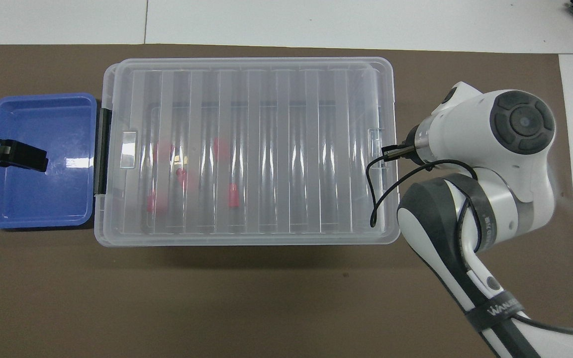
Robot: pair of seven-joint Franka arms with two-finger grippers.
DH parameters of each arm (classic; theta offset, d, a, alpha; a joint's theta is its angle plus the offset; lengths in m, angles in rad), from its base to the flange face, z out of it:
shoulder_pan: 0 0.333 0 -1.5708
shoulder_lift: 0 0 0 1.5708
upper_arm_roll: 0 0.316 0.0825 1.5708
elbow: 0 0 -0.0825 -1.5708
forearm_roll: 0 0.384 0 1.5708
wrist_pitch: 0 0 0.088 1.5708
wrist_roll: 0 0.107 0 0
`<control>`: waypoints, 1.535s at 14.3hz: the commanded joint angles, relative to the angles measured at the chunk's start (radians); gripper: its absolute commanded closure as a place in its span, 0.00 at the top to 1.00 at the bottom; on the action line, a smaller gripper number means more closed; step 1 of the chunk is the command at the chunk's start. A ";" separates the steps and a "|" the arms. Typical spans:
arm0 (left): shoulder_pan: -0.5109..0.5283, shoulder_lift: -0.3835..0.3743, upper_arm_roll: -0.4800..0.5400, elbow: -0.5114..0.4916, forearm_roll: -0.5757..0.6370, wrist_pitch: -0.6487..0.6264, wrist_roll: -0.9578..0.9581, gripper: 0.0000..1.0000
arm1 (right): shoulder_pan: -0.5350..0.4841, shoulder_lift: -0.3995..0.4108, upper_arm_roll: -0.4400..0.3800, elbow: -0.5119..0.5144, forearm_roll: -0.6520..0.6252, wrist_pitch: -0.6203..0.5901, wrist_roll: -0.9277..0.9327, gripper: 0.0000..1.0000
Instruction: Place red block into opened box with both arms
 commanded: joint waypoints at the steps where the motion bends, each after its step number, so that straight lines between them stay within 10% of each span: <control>1: -0.011 -0.025 -0.048 -0.088 -0.016 0.088 -0.068 1.00 | 0.002 -0.004 0.004 -0.016 0.017 0.020 -0.011 0.00; 15: -0.014 -0.040 -0.036 -0.073 -0.013 0.102 -0.070 1.00 | -0.035 -0.102 -0.001 -0.013 0.020 -0.156 0.076 0.00; 17: -0.011 -0.040 -0.034 -0.073 -0.013 0.102 -0.071 1.00 | -0.083 -0.131 0.001 -0.014 0.020 -0.191 0.076 0.85; 22: -0.005 -0.040 -0.034 -0.073 -0.013 0.102 -0.071 1.00 | -0.136 -0.191 -0.005 0.019 0.020 -0.309 0.071 0.99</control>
